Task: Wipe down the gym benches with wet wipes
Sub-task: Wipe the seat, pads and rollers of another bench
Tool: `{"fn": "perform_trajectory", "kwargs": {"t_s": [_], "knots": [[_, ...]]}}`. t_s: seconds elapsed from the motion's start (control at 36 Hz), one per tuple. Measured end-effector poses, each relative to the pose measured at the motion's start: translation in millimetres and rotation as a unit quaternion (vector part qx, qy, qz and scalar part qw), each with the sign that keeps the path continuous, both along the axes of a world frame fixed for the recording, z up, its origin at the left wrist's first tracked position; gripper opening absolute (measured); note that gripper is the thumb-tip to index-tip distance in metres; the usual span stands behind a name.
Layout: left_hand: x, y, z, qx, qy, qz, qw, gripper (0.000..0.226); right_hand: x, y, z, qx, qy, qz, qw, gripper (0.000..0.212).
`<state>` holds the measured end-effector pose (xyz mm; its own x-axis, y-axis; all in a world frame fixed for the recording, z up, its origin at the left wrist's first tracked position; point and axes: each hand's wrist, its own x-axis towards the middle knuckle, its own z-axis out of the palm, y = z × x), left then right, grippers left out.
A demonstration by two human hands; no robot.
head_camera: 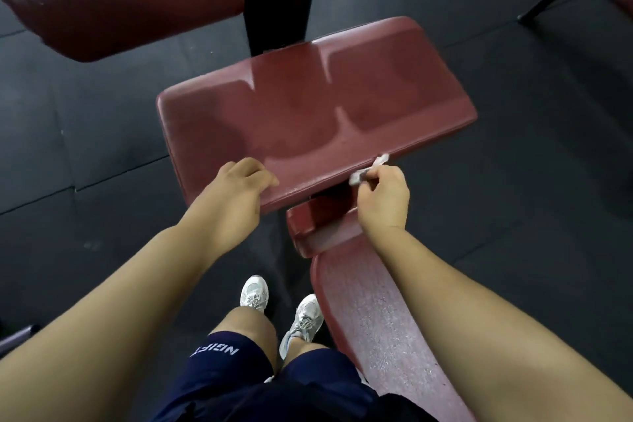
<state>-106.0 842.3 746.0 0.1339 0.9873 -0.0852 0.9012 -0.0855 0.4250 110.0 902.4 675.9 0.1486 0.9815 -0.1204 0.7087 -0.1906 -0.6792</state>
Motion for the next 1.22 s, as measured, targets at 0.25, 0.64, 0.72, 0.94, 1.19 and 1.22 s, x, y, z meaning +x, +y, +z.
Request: {"fn": "perform_trajectory", "kwargs": {"t_s": [0.25, 0.64, 0.72, 0.94, 1.19, 1.22], "knots": [[21, 53, 5, -0.045, -0.018, -0.025, 0.998, 0.043, -12, -6, 0, -0.032, 0.122, -0.053, 0.991, 0.021], [40, 145, -30, 0.035, -0.012, -0.17, 0.985, 0.047, 66, 87, 6, -0.062, 0.134, -0.36, 0.921, 0.022], [42, 156, -30, 0.0, -0.011, -0.17, 0.985, 0.049, 83, 105, 10, -0.036, 0.13, -0.392, 0.91, 0.017], [43, 171, -27, -0.042, -0.003, -0.185, 0.982, 0.054, 110, 139, 17, -0.001, 0.103, -0.404, 0.909, 0.015], [33, 174, -21, -0.084, -0.002, -0.216, 0.973, 0.058, 95, 155, 35, 0.003, -0.071, -0.216, 0.974, 0.031], [32, 173, -20, -0.09, 0.0, -0.218, 0.972, 0.058, 90, 155, 36, 0.014, -0.101, -0.173, 0.98, 0.03]]}}
